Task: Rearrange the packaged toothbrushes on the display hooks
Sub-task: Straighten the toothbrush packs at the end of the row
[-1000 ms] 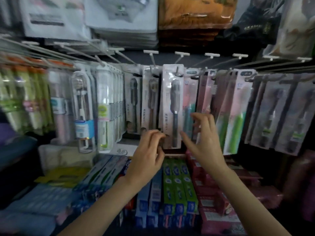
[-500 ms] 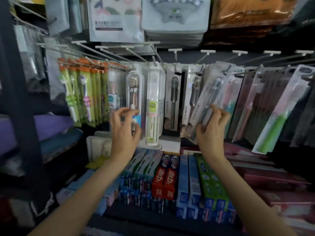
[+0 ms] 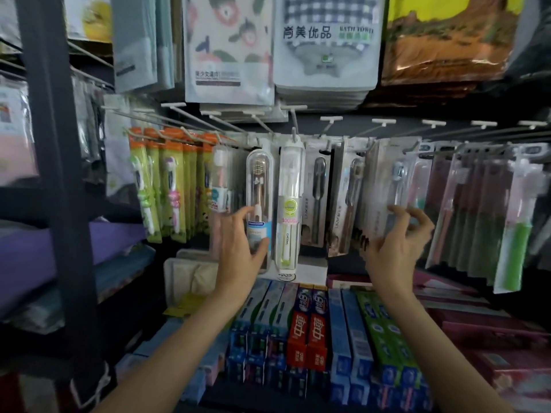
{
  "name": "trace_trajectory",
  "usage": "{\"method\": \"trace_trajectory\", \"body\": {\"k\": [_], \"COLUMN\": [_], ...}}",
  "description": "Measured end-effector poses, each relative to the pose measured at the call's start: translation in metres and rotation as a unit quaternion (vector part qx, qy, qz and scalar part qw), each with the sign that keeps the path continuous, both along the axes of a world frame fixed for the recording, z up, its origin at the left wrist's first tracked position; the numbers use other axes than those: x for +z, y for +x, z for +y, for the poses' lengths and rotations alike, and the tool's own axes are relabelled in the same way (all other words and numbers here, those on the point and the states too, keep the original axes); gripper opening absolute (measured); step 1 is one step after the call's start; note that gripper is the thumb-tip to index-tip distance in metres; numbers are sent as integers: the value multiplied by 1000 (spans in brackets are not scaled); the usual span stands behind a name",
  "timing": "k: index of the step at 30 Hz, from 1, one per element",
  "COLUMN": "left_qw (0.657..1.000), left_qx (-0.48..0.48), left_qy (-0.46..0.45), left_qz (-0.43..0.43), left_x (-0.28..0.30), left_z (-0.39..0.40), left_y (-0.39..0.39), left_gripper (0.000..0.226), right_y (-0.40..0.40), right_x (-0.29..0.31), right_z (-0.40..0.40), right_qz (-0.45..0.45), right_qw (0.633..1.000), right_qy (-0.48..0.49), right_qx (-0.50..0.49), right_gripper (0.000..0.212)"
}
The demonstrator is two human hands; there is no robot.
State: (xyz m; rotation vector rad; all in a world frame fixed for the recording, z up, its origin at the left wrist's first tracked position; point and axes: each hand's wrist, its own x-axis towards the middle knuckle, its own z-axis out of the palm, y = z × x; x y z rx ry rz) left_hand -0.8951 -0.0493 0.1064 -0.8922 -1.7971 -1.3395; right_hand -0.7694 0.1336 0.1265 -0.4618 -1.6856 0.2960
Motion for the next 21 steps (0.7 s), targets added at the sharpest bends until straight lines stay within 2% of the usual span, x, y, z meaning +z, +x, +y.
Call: {"method": "trace_trajectory", "body": {"k": [2, 4, 8, 11, 13, 17, 21], "left_qw": [1000, 998, 992, 988, 983, 974, 976], "left_qx": [-7, 4, 39, 83, 123, 205, 199], "left_qy": [0, 17, 86, 125, 134, 77, 11], "left_qz": [18, 58, 82, 39, 6, -54, -89], "left_x": [-8, -12, 0, 11, 15, 14, 10], "left_z": [-2, -7, -25, -46, -65, -100, -104], "left_y": [4, 7, -3, -17, -31, -67, -93], "left_gripper": [49, 38, 28, 30, 37, 50, 61], "right_y": [4, 6, -7, -33, -50, -74, -87], "right_x": [-2, 3, 18, 25, 27, 31, 25], "right_z": [-8, -19, -50, -81, -99, -125, -129], "right_qz": [3, 14, -6, -43, -50, -48, -73], "right_qw": [999, 998, 985, 977, 972, 968, 976], "right_qy": [0, 43, 163, 172, 176, 208, 196], "right_qx": [-43, -54, 45, 116, 149, 130, 67], "right_gripper": [56, 55, 47, 38, 39, 40, 42]}}
